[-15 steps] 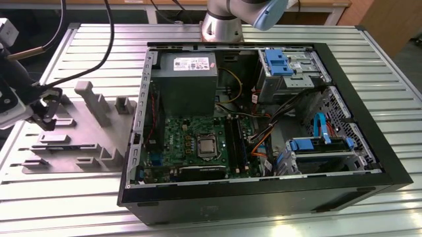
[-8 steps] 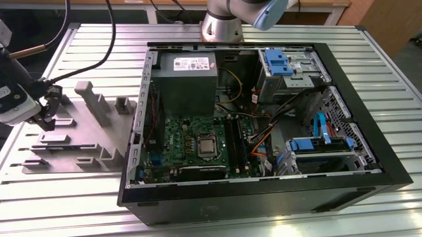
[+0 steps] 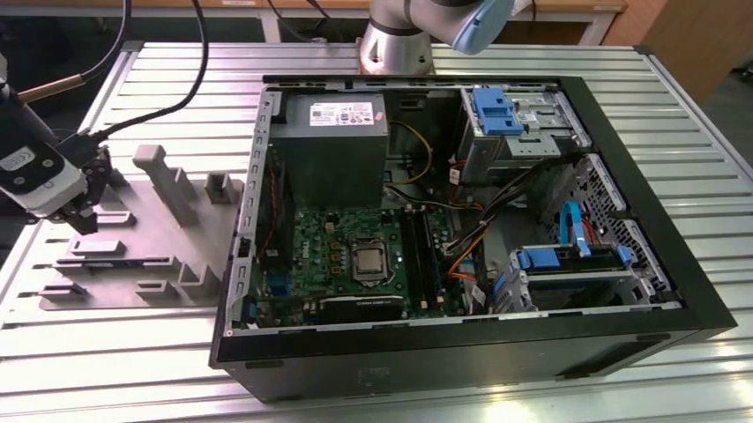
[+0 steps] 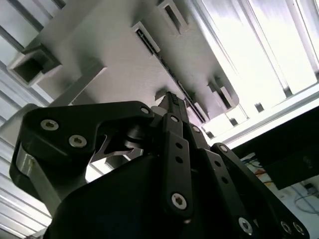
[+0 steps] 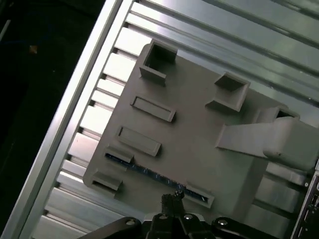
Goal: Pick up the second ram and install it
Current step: 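Pick up the second ram and move it above second insertion slot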
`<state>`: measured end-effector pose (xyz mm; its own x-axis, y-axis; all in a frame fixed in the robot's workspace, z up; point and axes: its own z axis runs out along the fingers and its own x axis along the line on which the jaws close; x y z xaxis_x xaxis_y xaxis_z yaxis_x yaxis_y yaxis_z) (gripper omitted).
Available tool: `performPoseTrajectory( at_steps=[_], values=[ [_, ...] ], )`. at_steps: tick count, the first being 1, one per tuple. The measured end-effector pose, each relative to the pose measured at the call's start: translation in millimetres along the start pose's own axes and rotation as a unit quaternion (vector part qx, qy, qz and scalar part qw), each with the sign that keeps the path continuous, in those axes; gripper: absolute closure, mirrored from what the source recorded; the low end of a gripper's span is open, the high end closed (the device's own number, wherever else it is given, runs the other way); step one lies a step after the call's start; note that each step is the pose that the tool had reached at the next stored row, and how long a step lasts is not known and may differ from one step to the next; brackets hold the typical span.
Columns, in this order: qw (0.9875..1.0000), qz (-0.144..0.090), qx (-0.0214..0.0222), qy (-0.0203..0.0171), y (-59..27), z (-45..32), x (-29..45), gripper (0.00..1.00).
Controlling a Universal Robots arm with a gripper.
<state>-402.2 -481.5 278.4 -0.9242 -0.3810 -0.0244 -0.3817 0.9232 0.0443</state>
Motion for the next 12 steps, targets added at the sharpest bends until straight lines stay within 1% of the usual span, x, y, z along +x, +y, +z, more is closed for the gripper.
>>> performPoseTrajectory(
  at_steps=[3,6,9,12],
  values=[
    [0.9996,-0.027,-0.0007,0.0012,0.0,0.4,0.0,0.89],
    [0.9985,-0.055,-0.0013,0.0025,0.0,0.9,0.0,0.89],
    [0.9967,-0.082,-0.002,0.0036,-0.1,1.3,0.0,0.89],
    [0.9941,-0.108,-0.0026,0.0048,-0.1,1.8,0.0,0.89]
  ],
)
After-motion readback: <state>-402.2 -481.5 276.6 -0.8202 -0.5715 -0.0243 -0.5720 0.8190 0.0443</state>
